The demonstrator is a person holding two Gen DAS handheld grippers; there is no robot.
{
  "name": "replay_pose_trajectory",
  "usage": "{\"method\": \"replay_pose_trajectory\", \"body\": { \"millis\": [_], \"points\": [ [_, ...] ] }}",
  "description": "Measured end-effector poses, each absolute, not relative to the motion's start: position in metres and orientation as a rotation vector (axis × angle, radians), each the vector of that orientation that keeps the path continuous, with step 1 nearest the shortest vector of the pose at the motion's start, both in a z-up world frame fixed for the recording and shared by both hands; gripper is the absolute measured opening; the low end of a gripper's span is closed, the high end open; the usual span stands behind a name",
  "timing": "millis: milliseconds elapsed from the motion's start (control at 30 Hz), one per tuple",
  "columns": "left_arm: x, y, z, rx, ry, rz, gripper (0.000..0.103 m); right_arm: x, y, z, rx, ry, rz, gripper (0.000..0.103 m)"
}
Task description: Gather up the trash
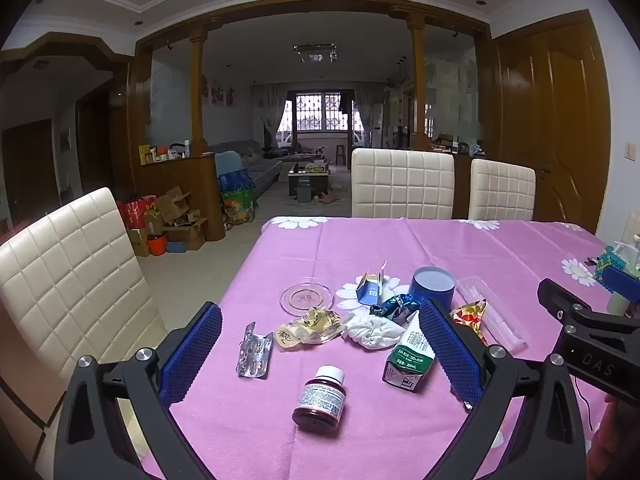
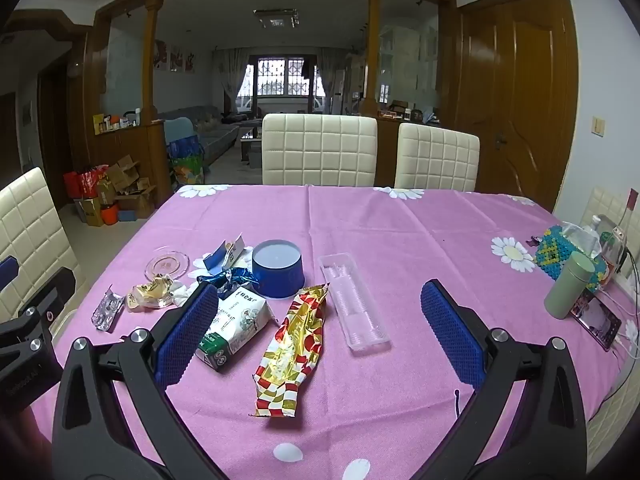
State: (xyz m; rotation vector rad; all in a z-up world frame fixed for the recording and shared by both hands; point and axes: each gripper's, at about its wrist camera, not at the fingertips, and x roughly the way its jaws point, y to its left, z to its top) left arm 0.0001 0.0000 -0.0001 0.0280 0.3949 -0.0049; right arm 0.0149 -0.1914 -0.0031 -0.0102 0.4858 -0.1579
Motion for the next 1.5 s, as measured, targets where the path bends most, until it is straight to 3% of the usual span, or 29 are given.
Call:
{"method": "replay_pose_trajectory", "body": {
  "millis": [1500],
  "points": [
    [-0.004,-0.001,-0.005,0.015,0.419,-0.013,0.097,0.0,-0.193,0.003,-0.007,0.488,-0.156,0.1]
  ]
}}
